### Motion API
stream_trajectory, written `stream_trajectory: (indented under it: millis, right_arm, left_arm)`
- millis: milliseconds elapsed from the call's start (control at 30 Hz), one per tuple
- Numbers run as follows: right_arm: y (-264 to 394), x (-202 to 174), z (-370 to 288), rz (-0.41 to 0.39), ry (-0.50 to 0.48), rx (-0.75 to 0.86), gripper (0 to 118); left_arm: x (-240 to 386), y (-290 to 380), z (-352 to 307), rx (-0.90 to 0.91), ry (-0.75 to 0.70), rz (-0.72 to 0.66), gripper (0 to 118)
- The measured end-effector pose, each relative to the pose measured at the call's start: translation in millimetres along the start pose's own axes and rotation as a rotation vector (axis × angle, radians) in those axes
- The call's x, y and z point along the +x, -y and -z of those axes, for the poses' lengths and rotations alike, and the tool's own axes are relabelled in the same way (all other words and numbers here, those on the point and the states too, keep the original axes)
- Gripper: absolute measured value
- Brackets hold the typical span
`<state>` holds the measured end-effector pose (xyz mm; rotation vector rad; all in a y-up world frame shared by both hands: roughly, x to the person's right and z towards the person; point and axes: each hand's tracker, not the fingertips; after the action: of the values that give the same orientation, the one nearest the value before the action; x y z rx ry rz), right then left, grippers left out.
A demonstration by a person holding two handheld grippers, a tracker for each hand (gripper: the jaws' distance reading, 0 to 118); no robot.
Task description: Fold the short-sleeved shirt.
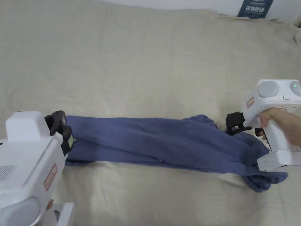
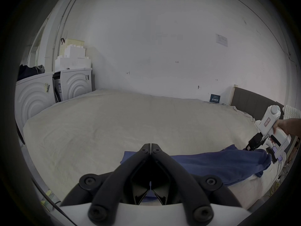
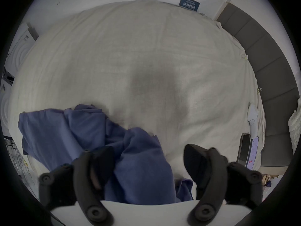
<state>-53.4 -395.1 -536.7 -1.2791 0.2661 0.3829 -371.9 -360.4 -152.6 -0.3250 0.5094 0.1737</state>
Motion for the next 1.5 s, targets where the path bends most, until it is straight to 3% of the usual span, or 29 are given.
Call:
stream_trajectory:
  millis: [100, 200, 233, 267, 433, 500, 533, 567, 600, 667, 833, 1167, 1300, 1333, 1400, 1500]
  right_arm:
    - [-4.1, -0.7, 10.7, 0.023, -0.011, -0.008, 48]
    - [-2.8, -3.2, 19.1, 0.027, -0.039, -0.012, 22]
    - [-2.1, -5.2, 20.4, 0.024, -0.042, -0.005, 9]
    - [-0.3, -5.6, 20.7, 0.022, -0.030, 0.007, 4]
    - [10.2, -13.7, 4.1, 0.028, -0.009, 0.127, 3]
    - [16.1, -13.4, -11.9, 0.051, -0.027, 0.204, 3]
    - [18.6, -11.2, -21.1, 0.057, -0.026, 0.246, 3]
    - [21.6, -10.6, -31.5, 0.056, -0.026, 0.296, 3]
    - [24.7, -9.8, -42.0, 0.058, -0.026, 0.333, 3]
    - [29.3, -5.8, -63.4, 0.076, -0.045, 0.398, 3]
    - [39.7, -0.9, -98.4, 0.076, -0.058, 0.493, 3]
    - [47.5, 1.0, -105.3, 0.074, -0.067, 0.514, 3]
    - [44.6, -0.4, -99.9, 0.077, -0.081, 0.506, 3]
    - [43.7, -2.3, -98.8, 0.077, -0.083, 0.507, 3]
    - [42.4, -3.0, -96.6, 0.073, -0.086, 0.502, 3]
    - [41.4, -5.0, -92.9, 0.053, -0.090, 0.497, 3]
  left_arm:
    - [0.8, 0.4, 7.9, -0.009, -0.001, -0.001, 0]
    - [1.2, 2.6, 14.3, -0.019, -0.001, -0.001, 0]
    - [1.2, 3.5, 15.9, -0.024, 0.000, -0.001, 0]
    - [1.5, 4.4, 17.2, -0.032, -0.002, 0.001, 0]
    - [0.9, 5.8, 23.4, -0.049, -0.001, -0.025, 0]
    - [-1.2, 0.2, 25.7, -0.056, 0.009, -0.048, 21]
    - [-3.4, -4.1, 27.1, -0.062, 0.009, -0.061, 38]
    - [-6.2, -8.5, 29.5, -0.073, 0.018, -0.079, 68]
    - [-9.7, -14.2, 33.2, -0.082, 0.031, -0.103, 89]
    - [-16.2, -29.1, 44.3, -0.110, 0.021, -0.146, 118]
    - [-34.3, -66.4, 84.5, -0.218, 0.029, -0.223, 118]
    - [-47.2, -64.7, 189.1, -0.695, 0.002, -0.022, 118]
    - [-47.5, -43.5, 212.5, -0.788, -0.091, 0.103, 118]
    - [-47.8, -39.8, 215.9, -0.793, -0.099, 0.116, 114]
    - [-51.2, -34.7, 221.5, -0.797, -0.086, 0.080, 95]
    - [-51.5, -28.3, 227.9, -0.837, -0.080, 0.036, 47]
